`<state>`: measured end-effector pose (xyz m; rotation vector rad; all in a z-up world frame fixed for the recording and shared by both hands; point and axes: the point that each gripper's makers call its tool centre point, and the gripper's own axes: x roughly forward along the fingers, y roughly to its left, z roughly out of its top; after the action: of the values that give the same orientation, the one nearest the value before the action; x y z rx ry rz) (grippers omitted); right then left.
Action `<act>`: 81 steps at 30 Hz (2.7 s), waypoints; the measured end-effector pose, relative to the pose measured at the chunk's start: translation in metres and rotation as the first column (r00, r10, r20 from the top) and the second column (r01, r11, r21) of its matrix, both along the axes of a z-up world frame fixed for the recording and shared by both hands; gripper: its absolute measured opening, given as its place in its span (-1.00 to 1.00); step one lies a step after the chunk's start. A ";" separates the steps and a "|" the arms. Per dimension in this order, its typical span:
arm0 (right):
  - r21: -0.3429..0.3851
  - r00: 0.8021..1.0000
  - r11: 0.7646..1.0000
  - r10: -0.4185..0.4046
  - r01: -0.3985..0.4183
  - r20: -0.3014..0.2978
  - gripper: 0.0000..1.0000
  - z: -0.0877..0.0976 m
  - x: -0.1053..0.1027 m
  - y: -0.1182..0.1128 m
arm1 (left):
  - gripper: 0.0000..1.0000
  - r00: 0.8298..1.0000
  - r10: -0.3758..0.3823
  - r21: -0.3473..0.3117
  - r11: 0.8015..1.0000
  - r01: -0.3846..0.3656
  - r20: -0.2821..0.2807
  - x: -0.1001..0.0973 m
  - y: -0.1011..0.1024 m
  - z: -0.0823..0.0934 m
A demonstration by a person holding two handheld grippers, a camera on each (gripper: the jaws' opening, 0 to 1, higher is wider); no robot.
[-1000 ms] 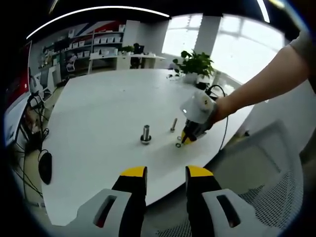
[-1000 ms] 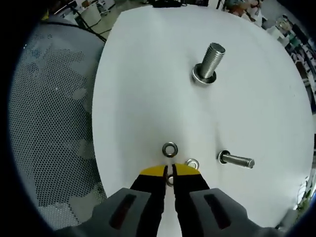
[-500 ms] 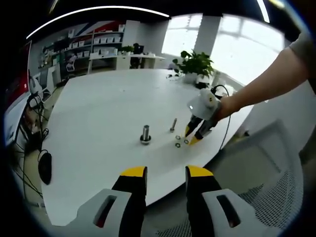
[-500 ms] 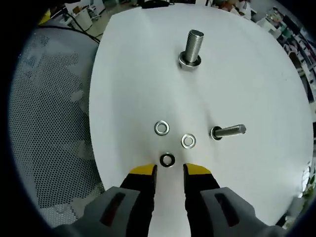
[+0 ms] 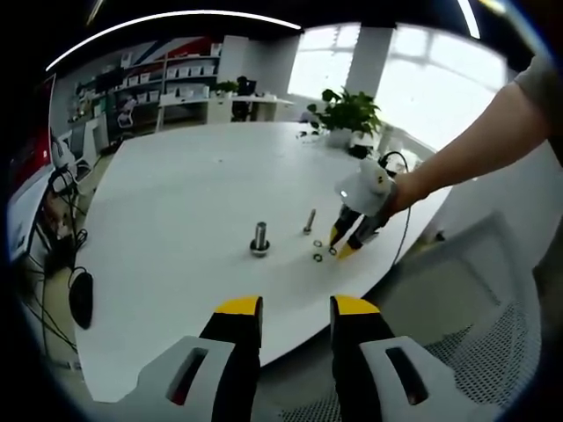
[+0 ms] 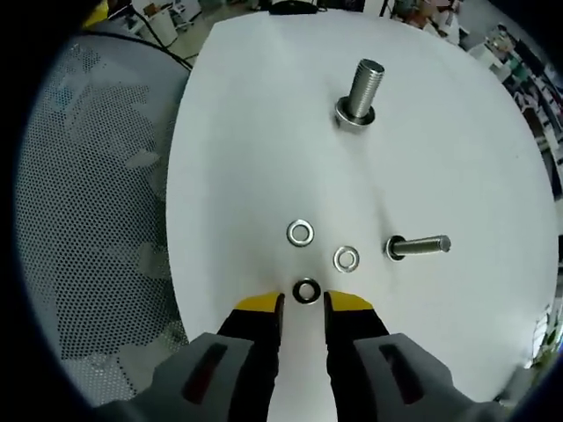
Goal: Place the washer onto the threaded stud by aligning its center hole with the stud, sliding it down to the base, and recovering from edge contact or off-axis alignment until the washer reaches the visible bottom stop.
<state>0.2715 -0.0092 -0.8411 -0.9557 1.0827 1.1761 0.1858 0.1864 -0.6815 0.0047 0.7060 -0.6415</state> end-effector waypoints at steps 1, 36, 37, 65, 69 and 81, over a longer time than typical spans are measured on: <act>0.000 1.000 1.000 0.004 -0.004 0.001 -0.61 -0.001 0.001 0.000 | -0.43 1.000 0.000 0.000 1.000 0.000 0.002 0.000 0.000 0.000; -0.046 0.992 0.992 -0.115 0.117 0.048 -0.72 0.000 0.002 0.003 | -0.43 1.000 0.002 -0.004 1.000 -0.002 0.002 0.000 0.000 0.001; -0.042 0.991 0.991 -0.125 0.127 0.047 -0.72 0.000 0.002 0.003 | -0.43 1.000 0.002 -0.004 1.000 -0.002 0.002 0.000 0.000 0.001; 0.141 0.908 0.905 -0.413 0.401 0.074 -0.73 0.043 0.045 0.000 | -0.43 1.000 -0.004 -0.005 1.000 0.004 -0.001 -0.001 -0.001 0.000; 0.163 0.898 0.898 -0.428 0.410 0.098 -0.73 0.052 0.057 -0.002 | -0.43 1.000 -0.004 -0.006 1.000 0.004 -0.001 -0.001 -0.001 0.001; 0.229 0.891 0.896 -0.422 0.381 0.169 -0.73 0.072 0.069 0.010 | -0.43 1.000 0.012 -0.010 1.000 -0.012 -0.002 0.000 0.001 0.001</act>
<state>0.3405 0.0010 -0.7687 -0.6483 0.9194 0.7941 0.1857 0.1876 -0.6809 -0.0091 0.7044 -0.6335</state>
